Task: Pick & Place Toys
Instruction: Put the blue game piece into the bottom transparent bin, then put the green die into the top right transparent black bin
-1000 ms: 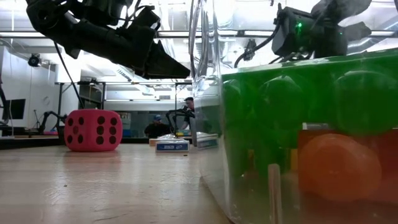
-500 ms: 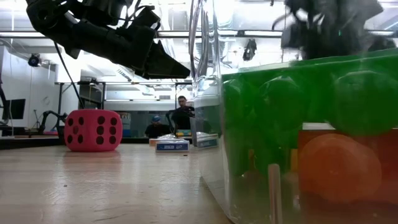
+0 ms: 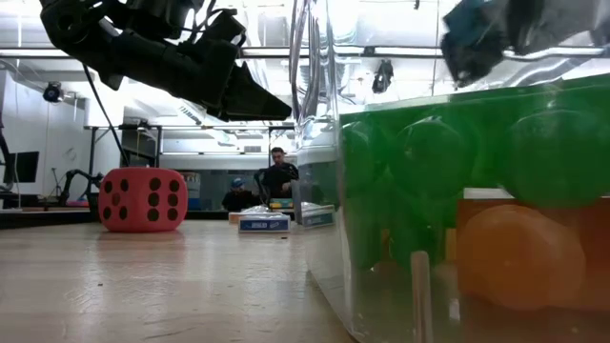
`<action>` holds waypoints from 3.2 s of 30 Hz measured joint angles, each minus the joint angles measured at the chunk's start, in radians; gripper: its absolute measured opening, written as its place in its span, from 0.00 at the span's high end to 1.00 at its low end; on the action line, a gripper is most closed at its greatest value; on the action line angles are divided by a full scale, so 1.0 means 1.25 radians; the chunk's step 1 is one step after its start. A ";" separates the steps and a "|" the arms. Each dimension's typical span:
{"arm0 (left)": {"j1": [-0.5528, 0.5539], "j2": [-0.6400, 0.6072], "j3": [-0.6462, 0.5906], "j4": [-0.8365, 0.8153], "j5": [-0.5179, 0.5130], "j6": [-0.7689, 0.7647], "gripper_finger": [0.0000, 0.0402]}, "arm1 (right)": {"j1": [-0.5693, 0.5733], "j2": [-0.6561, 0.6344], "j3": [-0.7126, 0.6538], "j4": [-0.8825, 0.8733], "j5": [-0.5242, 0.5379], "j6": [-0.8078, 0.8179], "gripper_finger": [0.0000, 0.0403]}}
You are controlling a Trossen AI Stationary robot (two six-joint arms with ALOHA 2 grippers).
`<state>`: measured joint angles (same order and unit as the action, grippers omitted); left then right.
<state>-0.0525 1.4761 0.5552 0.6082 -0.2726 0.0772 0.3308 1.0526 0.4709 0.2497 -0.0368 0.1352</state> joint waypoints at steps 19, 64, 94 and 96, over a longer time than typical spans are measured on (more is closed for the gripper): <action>0.000 0.000 -0.002 0.000 0.000 -0.005 0.48 | 0.163 0.394 0.214 -0.184 0.116 0.111 0.60; 0.000 0.000 -0.003 0.001 0.002 -0.005 0.48 | 0.216 0.504 0.598 -0.810 0.161 0.172 0.25; -0.001 0.000 -0.003 0.016 0.015 -0.005 0.48 | 0.215 0.143 0.128 0.137 0.274 -0.160 0.25; -0.001 0.000 -0.003 0.016 0.015 -0.005 0.48 | 0.215 0.065 0.075 0.138 0.300 -0.159 0.25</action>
<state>-0.0532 1.4761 0.5510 0.6283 -0.2533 0.0706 0.5995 1.1344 0.5641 0.4220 0.3377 -0.0637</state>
